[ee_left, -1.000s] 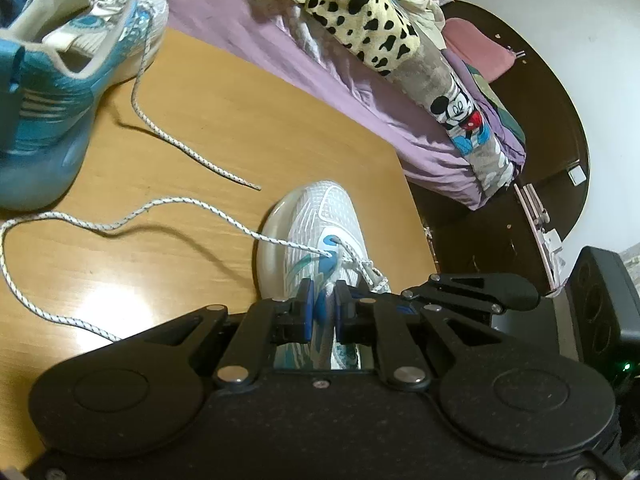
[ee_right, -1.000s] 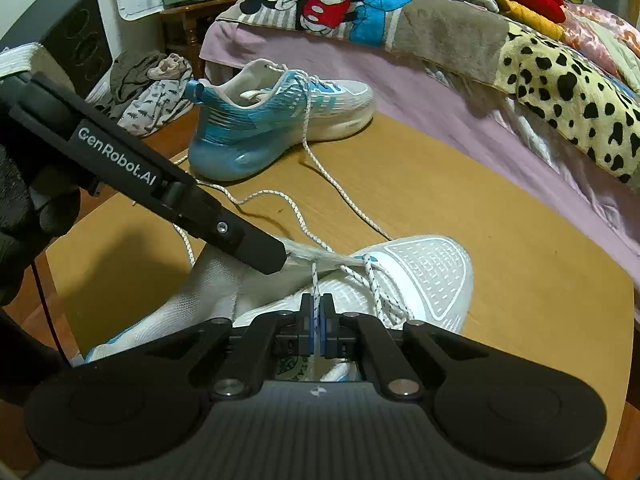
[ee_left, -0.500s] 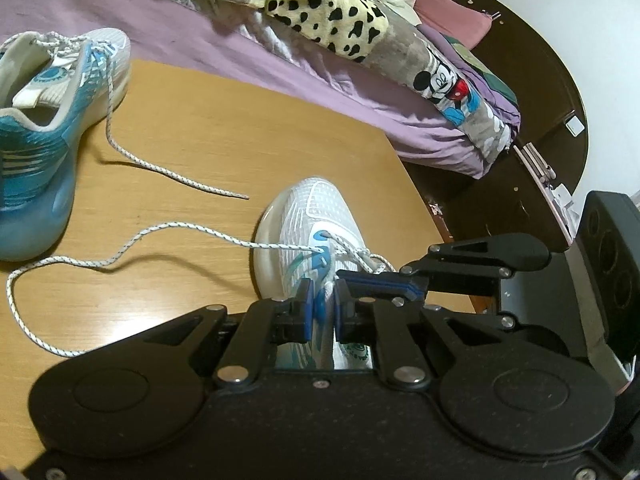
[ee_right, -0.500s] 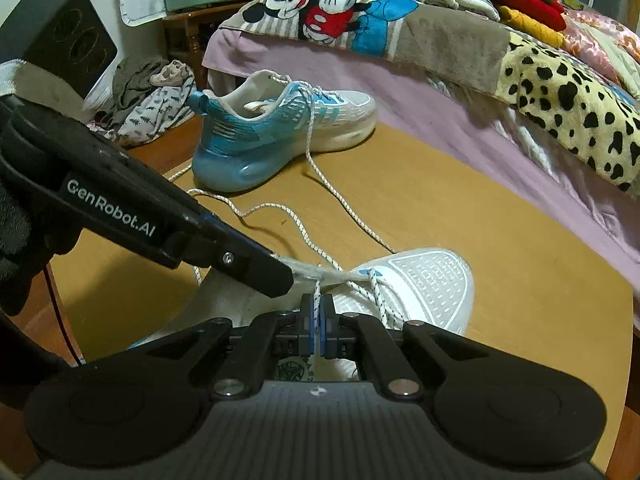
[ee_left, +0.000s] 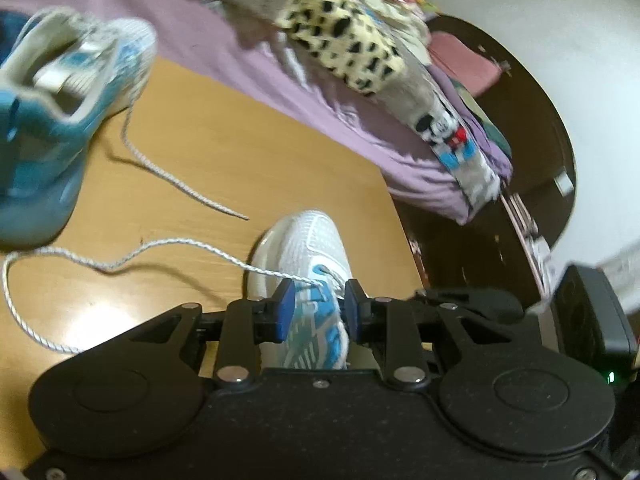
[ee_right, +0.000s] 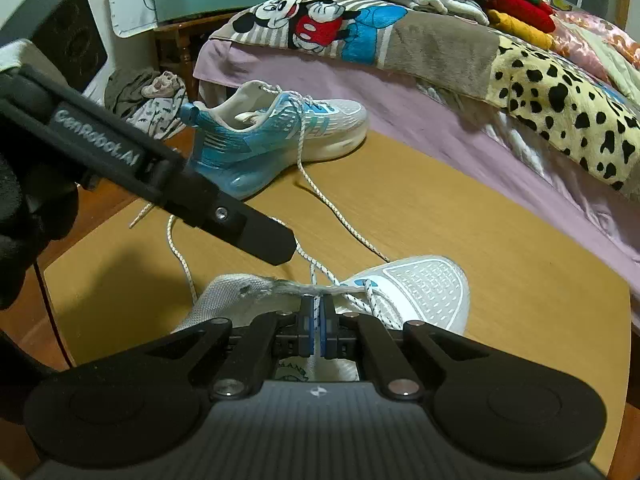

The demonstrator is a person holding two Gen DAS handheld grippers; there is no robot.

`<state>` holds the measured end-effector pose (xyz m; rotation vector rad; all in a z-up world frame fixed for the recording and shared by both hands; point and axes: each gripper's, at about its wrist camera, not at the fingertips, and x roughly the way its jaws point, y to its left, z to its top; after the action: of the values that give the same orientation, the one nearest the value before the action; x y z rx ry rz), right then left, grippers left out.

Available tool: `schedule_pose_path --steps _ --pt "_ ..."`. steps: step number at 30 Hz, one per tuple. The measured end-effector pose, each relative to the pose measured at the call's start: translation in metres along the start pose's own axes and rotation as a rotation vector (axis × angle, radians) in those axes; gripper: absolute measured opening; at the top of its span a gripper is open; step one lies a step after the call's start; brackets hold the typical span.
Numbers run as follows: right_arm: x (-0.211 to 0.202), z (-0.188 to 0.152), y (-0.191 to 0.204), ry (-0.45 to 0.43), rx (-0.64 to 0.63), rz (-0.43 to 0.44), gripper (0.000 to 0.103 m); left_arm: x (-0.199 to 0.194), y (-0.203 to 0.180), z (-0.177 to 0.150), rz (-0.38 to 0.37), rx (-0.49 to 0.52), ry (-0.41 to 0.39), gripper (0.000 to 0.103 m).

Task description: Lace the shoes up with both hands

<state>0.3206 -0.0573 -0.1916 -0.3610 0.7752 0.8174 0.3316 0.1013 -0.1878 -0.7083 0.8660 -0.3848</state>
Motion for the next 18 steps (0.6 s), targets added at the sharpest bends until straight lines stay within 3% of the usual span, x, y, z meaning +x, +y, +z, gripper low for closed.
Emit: schedule_pose_path --steps 6,12,18 --pt "0.0 0.0 0.001 -0.005 0.002 -0.003 0.005 0.008 0.011 0.0 -0.018 -0.149 -0.016 0.024" --pt "0.0 0.0 0.0 -0.009 0.009 0.001 0.005 0.015 0.006 -0.003 -0.011 -0.161 -0.018 0.022" --pt "0.0 -0.001 -0.002 -0.015 0.017 0.005 0.005 0.02 0.006 -0.006 0.0 -0.179 -0.014 0.009"
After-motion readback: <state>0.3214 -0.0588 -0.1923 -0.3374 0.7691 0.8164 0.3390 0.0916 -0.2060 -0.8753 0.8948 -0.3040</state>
